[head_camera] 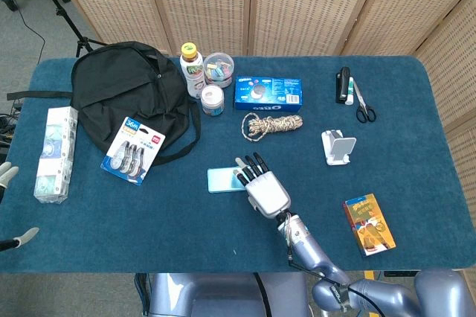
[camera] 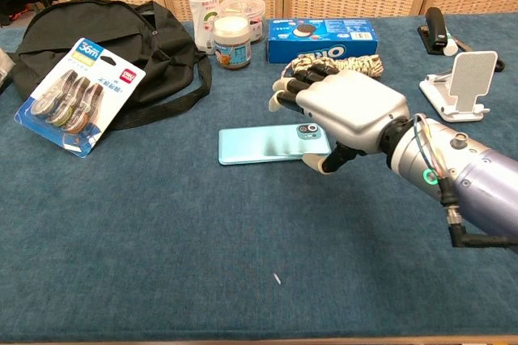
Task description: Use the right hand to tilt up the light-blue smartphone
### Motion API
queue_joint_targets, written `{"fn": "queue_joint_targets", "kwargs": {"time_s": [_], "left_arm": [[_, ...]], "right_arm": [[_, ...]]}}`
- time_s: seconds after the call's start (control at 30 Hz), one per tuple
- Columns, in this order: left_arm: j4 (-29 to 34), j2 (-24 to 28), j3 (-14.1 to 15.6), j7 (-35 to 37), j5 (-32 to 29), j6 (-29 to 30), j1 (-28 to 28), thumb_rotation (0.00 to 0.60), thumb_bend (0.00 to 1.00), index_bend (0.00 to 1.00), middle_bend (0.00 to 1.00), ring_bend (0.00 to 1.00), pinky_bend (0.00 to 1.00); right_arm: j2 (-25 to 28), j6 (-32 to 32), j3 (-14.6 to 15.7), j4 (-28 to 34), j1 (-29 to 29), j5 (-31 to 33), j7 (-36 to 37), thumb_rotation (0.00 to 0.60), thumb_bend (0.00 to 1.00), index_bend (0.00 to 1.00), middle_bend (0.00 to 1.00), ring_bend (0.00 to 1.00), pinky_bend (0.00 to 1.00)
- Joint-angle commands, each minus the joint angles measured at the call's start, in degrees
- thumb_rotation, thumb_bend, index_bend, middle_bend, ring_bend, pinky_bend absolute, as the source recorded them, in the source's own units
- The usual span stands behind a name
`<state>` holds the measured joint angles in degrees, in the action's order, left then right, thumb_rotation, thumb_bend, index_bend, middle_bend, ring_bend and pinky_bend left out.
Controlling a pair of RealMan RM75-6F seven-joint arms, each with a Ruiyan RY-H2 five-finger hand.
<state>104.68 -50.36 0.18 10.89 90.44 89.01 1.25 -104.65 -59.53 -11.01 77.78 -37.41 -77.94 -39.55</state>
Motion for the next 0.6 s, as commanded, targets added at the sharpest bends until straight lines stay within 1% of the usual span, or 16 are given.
{"fn": "queue_joint_targets", "kwargs": {"time_s": [0.03, 0.27, 0.43, 0.6], "left_arm": [[0.1, -0.1, 0.1, -0.2, -0.1, -0.5, 0.1, 0.600, 0.00, 0.00, 0.00, 0.00, 0.00], [0.3, -0.2, 0.1, -1.1, -0.3, -1.2, 0.4, 0.600, 0.00, 0.00, 0.00, 0.00, 0.00], [0.3, -0.2, 0.0, -1.1, -0.4, -1.2, 0.4, 0.600, 0.00, 0.00, 0.00, 0.00, 0.00], [0.4, -0.1, 0.0, -1.1, -0.5, -1.3, 0.5, 0.600, 0.00, 0.00, 0.00, 0.00, 0.00]], "right_arm": [[-1.7, 1.3, -0.5, -3.2, -1.7, 1.3, -1.4, 0.600, 0.41, 0.18, 0.02, 0.00, 0.00], [-3.5, 2.2, -0.3, -6.4, -2.9, 3.2, -2.5, 0.600, 0.40, 0.18, 0.02, 0.00, 0.00], [-4.7, 1.8, 0.6, -7.6, -3.1, 3.2, -1.7, 0.600, 0.40, 0.18, 0.02, 0.00, 0.00], [-5.5, 1.7, 0.7, -8.6, -3.6, 3.3, -1.4, 0.600, 0.40, 0.18, 0.02, 0.00, 0.00]]}}
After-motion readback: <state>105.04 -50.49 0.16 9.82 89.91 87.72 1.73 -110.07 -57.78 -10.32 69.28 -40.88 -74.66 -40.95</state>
